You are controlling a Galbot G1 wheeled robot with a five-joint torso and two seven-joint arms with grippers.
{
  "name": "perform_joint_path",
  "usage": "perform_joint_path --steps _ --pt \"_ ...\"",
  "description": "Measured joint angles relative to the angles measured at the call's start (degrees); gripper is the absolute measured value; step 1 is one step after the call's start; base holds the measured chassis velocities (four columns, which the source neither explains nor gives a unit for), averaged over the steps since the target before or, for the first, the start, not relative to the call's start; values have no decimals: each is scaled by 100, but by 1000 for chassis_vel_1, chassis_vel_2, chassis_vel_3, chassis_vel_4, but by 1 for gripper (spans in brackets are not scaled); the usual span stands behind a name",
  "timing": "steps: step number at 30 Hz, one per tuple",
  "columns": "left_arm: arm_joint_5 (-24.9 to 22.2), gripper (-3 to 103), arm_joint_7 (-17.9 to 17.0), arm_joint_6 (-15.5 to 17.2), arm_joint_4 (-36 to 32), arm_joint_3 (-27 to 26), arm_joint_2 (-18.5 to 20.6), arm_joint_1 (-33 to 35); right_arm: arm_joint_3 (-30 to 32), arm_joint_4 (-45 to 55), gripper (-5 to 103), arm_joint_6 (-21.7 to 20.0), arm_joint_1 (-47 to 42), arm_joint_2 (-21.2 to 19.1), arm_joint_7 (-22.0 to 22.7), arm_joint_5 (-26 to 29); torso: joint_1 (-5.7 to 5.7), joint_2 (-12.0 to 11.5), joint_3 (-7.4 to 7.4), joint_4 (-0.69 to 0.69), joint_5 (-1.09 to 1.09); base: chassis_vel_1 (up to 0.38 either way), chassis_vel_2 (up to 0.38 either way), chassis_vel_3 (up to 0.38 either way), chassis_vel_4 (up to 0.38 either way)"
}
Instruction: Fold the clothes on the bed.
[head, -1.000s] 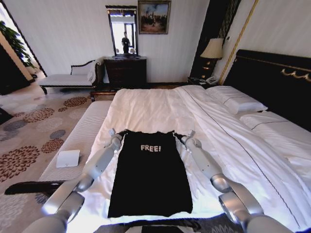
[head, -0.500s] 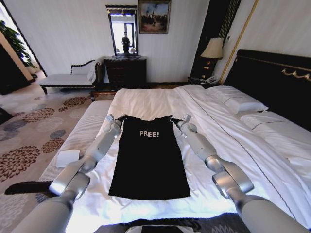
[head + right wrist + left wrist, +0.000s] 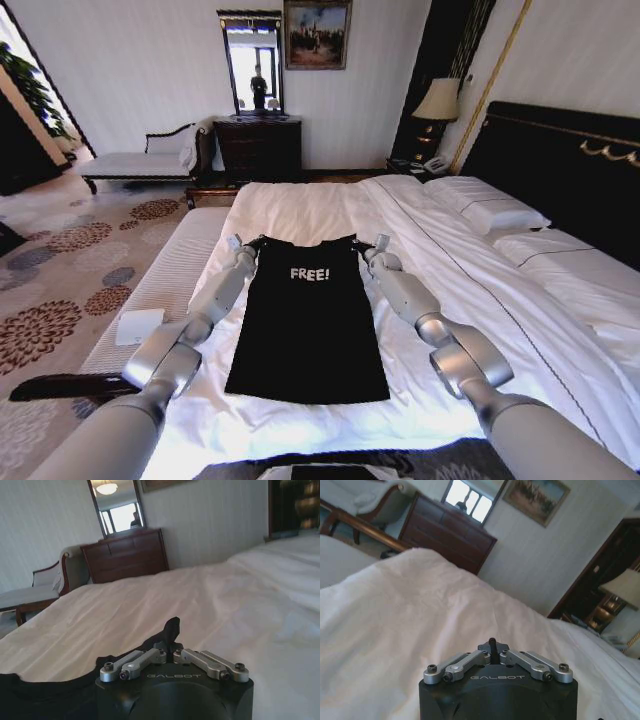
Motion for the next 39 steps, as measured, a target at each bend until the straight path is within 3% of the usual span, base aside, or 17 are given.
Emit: perform_joint_path --steps 1,5,12,14,19,29,39 --pt "0 3 0 0 0 0 0 0 0 0 1 0 0 0 0 0 0 0 0 0 0 0 0 0 0" --pt "281 3 -285 -255 -1364 -150 325 1050 185 496 1 724 -789 -44 168 -603 -1 1 -2 1 -1 0 0 0 0" --pt "719 3 -445 -605 -2292 -534 509 2193 364 1648 1 1317 -2002 -223 367 -1240 -1 1 -1 -1 0 0 0 0 0" --pt "726 3 -449 -620 -2351 -551 523 2242 376 1711 1 1332 -2059 -233 376 -1267 -2 1 -1 0 1 0 0 0 0" --pt "793 3 -549 -845 -3418 -773 777 3137 508 2788 1 1471 -2903 -358 548 -1451 -2 1 -2 1 -1 0 0 0 0" --pt "975 3 -750 -954 -4323 -968 910 3886 643 3906 1 1528 -3842 -484 810 -1514 -3 1 -1 0 -1 0 0 0 0" --pt "1231 3 -734 -985 -5052 -1222 1100 4794 1226 4849 1 1526 -5126 -549 841 -1663 -1 0 -1 0 0 0 0 0 0"
